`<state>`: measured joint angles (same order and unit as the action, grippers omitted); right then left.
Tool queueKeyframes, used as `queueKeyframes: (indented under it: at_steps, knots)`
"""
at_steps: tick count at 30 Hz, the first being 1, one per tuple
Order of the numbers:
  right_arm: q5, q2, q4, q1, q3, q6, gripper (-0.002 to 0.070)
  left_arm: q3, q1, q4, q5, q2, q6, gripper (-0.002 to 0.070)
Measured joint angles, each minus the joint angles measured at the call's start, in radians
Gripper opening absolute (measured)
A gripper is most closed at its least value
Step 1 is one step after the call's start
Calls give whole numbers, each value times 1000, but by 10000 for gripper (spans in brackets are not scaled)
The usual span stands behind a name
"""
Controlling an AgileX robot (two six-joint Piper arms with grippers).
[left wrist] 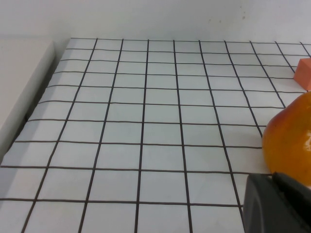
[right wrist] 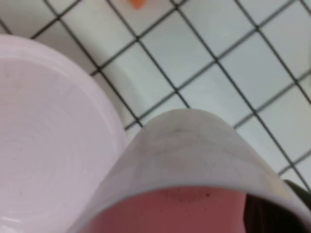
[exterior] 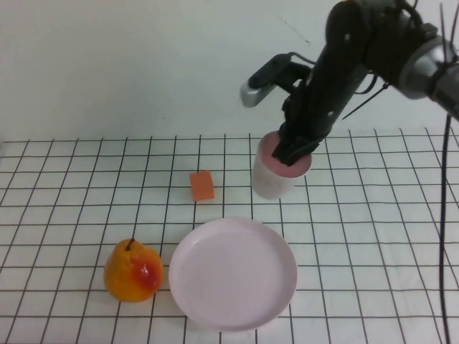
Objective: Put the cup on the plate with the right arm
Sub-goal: Place the cup on the plate
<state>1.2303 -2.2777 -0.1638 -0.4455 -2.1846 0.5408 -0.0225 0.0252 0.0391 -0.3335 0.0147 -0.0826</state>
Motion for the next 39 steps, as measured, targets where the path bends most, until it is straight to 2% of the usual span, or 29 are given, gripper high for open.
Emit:
queueKeyframes:
  at_steps: [6,11,16,39]
  knots:
    - [1,0,17,-122,15,-9,23,0,0,0,0,0,0,-3]
    - [1,0,21,-175,95,-12,23,0,0,0,0,0,0,-3]
    - [1,0,10,-179,149,-14,23,0,0,0,0,0,0,-3]
    - [-2,-52,-49,-181,150,54,22,0,0,0,0,0,0,-3]
